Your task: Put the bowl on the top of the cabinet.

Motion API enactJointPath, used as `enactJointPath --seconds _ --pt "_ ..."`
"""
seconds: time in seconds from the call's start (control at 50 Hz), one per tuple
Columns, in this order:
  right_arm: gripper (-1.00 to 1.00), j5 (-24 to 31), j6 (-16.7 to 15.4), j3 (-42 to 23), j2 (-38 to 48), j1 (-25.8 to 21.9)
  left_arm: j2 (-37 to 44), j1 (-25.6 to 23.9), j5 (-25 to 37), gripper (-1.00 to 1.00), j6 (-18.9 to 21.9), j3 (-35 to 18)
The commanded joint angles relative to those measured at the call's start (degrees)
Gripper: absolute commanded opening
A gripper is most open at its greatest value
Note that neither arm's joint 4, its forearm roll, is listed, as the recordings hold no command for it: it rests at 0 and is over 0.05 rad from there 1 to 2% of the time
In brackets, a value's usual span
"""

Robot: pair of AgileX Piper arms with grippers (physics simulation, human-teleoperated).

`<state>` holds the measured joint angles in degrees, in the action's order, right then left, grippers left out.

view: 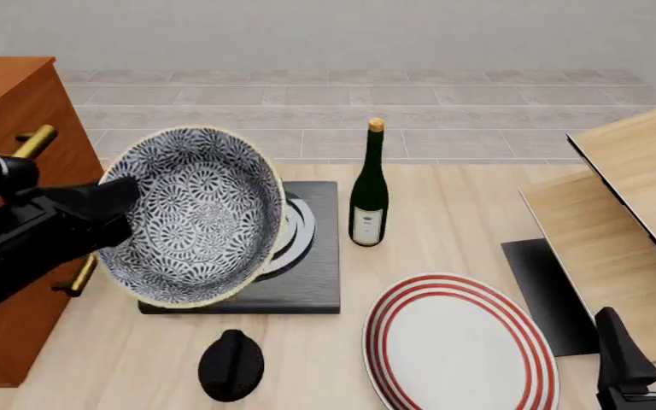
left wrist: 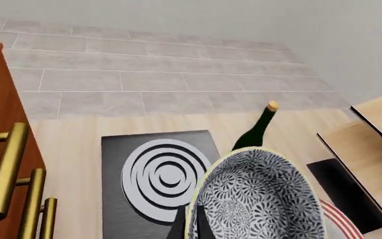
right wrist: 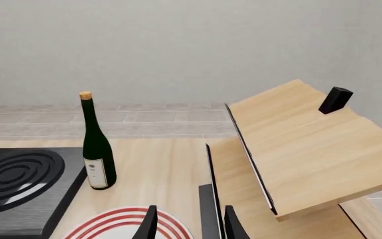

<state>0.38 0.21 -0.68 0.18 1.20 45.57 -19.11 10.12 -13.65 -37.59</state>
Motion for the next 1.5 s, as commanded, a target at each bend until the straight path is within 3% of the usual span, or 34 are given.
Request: enactJointPath --seconds 0.02,0.52,0.64,0.76,1.22,1.5 --pt "1.00 0.40 0.08 -0.39 0.03 -0.01 3.54 3.69 -0.81 -1.00 -0.16 -3.43" --pt "1.00 0.50 -0.30 -0.59 0.02 0.05 6.71 4.81 6.40 -1.00 -2.67 -13.69" --pt "1.00 0.60 -0.32 -1.01 0.32 0.10 8.50 4.62 8.69 -1.00 -6.23 -16.06" --pt "1.00 0.65 -0.19 -0.73 -0.03 0.13 9.93 6.37 10.74 -1.00 -5.61 -18.10" --pt "1.00 -0.65 0.25 0.48 0.04 0.21 15.07 8.23 15.74 -1.00 -6.75 -22.26" --pt "1.00 -0.74 0.21 0.59 0.04 0.20 17.22 10.64 16.58 -1.00 -7.68 -21.70"
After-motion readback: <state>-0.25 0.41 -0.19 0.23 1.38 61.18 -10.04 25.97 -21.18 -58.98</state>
